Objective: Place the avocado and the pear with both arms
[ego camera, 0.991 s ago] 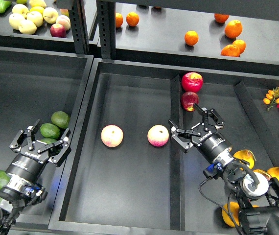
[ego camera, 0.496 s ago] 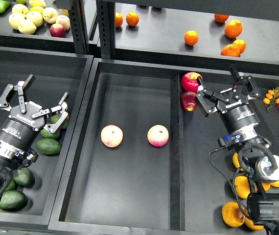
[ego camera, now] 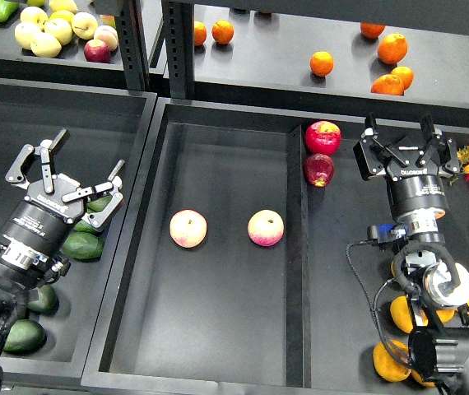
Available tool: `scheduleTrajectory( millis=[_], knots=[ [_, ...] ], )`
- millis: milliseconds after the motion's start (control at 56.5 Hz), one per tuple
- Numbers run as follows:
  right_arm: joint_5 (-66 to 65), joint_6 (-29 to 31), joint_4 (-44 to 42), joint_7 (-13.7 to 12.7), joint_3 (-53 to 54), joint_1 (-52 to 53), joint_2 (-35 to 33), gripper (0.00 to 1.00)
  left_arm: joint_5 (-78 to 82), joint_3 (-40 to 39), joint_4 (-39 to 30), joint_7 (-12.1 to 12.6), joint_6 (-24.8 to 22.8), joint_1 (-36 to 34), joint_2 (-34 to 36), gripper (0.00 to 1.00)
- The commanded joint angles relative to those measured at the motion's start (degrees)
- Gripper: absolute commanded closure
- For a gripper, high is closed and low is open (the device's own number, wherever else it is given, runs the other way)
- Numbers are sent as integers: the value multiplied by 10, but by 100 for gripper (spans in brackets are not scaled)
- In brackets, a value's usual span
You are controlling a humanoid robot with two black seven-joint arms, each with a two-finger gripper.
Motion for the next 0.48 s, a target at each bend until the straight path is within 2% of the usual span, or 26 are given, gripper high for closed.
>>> scheduleTrajectory(
  millis=[0,460],
  knots=[
    [4,24,7,1,-37,-45,0,0,1,17,6,-2,2,6,0,2],
    [4,7,58,-3,-34,-61,0,0,0,29,-3,-6,2,31,0,2]
  ],
)
